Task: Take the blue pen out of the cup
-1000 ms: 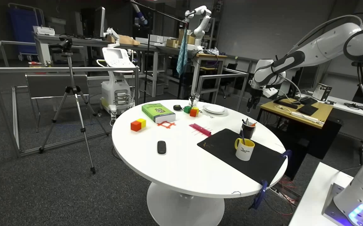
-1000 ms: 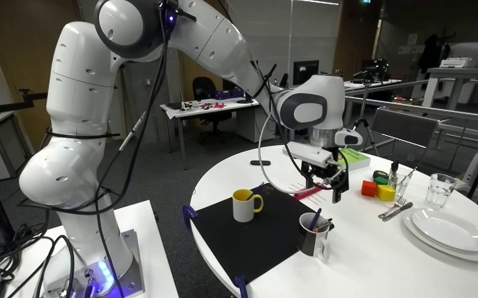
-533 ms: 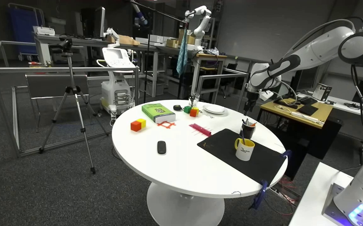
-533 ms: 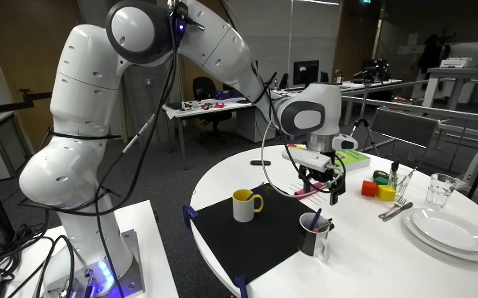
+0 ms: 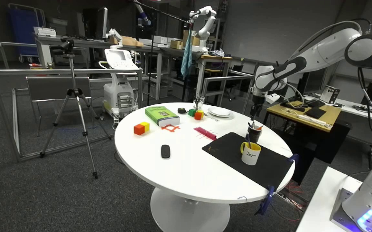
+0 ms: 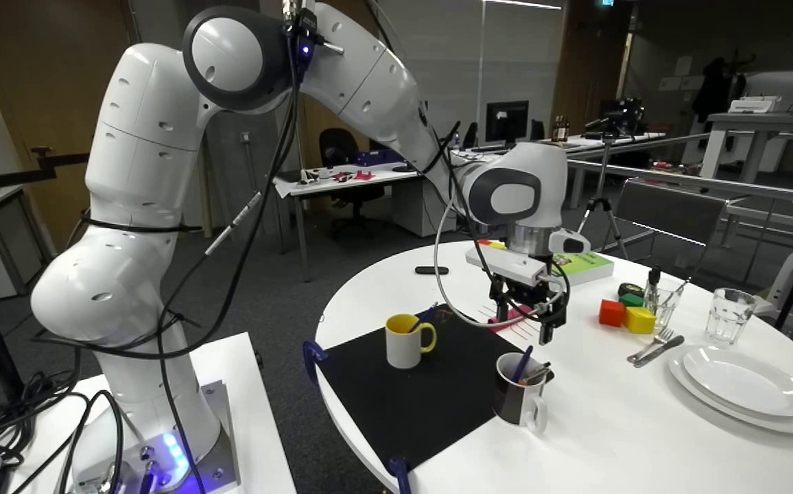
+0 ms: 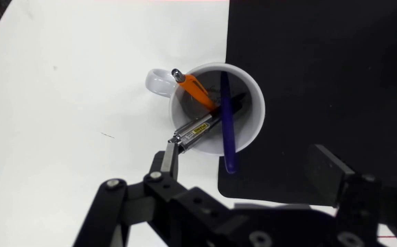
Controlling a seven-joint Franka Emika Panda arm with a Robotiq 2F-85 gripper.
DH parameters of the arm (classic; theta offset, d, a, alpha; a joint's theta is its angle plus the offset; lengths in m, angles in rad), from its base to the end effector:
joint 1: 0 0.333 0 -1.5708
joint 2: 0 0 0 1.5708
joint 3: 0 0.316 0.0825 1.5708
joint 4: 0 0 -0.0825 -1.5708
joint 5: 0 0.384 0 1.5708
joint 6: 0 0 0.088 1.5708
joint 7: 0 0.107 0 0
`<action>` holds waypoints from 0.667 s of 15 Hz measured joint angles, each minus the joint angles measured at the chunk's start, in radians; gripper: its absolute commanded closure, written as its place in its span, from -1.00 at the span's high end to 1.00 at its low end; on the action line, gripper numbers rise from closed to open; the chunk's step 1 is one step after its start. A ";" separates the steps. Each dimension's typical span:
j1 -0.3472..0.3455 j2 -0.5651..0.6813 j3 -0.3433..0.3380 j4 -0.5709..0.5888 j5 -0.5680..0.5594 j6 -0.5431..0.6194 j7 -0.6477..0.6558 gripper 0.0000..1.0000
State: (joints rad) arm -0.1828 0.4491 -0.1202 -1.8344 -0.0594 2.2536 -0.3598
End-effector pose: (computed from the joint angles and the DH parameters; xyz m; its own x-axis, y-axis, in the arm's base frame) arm 0.6128 -0.1879 0.2856 0.9927 0.1032 -0.0620 0.1080 -0.9909 0.0802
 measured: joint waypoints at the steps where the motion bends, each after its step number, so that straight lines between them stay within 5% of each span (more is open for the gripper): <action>1: 0.000 0.001 0.000 0.000 0.000 0.000 0.000 1.00; 10: 0.003 0.018 0.013 0.000 0.003 0.007 0.043 1.00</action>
State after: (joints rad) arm -0.1802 0.4674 -0.1071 -1.8343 -0.0568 2.2604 -0.3168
